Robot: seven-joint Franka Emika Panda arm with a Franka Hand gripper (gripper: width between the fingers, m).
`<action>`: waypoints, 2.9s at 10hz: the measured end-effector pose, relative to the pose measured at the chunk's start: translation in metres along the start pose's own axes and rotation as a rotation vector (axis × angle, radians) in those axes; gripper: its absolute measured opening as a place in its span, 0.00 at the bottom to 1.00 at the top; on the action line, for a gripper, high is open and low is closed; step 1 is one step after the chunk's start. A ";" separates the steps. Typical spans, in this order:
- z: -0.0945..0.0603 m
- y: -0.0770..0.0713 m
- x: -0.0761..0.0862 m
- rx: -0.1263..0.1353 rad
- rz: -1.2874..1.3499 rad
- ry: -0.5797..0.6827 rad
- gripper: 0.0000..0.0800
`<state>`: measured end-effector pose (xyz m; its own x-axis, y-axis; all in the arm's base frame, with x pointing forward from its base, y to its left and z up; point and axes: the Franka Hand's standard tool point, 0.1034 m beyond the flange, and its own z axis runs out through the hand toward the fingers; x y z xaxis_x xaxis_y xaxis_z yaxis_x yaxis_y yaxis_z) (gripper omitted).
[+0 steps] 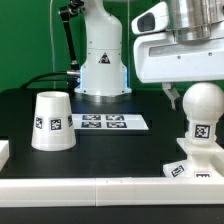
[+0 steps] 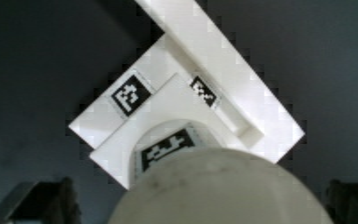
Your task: Assemble lamp
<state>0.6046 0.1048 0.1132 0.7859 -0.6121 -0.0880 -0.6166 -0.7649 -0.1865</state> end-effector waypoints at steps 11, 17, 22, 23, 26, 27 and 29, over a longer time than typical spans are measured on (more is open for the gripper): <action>-0.007 -0.004 0.007 -0.099 -1.050 0.017 0.87; -0.006 -0.007 0.006 -0.159 -1.581 0.003 0.87; -0.004 -0.004 0.013 -0.212 -1.962 -0.059 0.87; -0.003 -0.005 0.011 -0.213 -1.975 -0.062 0.87; -0.001 -0.002 0.013 -0.239 -2.147 -0.094 0.87; 0.000 -0.002 0.012 -0.238 -2.124 -0.095 0.87; 0.000 -0.001 0.013 -0.238 -2.123 -0.095 0.72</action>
Offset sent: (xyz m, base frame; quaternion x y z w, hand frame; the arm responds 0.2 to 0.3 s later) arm -0.0071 0.0036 -0.0025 -0.0649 0.0532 -0.3485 0.9336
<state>0.6153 0.0978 0.1125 0.1141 0.9935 -0.0029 0.9922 -0.1138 0.0512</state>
